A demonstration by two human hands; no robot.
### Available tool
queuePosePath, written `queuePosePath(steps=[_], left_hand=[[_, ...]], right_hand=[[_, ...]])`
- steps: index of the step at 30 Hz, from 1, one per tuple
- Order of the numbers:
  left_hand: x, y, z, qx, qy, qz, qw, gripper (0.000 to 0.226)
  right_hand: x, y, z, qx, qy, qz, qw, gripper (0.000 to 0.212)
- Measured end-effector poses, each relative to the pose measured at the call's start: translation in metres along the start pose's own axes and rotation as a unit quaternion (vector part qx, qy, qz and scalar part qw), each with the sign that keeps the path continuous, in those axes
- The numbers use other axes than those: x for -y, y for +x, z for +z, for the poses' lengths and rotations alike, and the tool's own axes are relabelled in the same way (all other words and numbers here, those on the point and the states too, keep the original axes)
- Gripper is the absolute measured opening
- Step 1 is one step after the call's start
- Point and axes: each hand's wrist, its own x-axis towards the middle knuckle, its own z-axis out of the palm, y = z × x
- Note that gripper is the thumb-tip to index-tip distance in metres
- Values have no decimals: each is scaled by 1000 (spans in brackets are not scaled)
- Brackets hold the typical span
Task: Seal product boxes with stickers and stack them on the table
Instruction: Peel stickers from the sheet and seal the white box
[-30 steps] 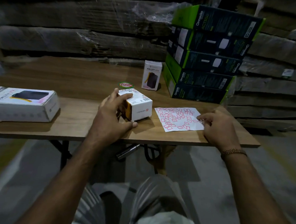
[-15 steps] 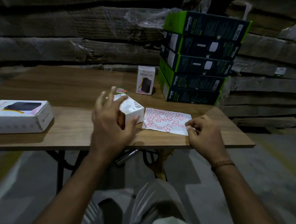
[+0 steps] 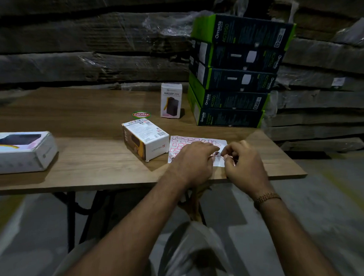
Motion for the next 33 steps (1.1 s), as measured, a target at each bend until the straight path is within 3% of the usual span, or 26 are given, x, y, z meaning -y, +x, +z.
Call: queuePosePath(steps=[12, 22, 33], left_hand=[[3, 1, 4, 25, 3, -8, 1000, 42], [2, 3, 3, 35, 5, -19, 999, 45], [3, 3, 4, 32, 4, -20, 999, 44]], right_hand=[[6, 2, -2, 40, -49, 0, 998, 21], [4, -5, 1, -27, -5, -12, 1000, 17], [7, -2, -3, 10, -29, -17, 999, 20]])
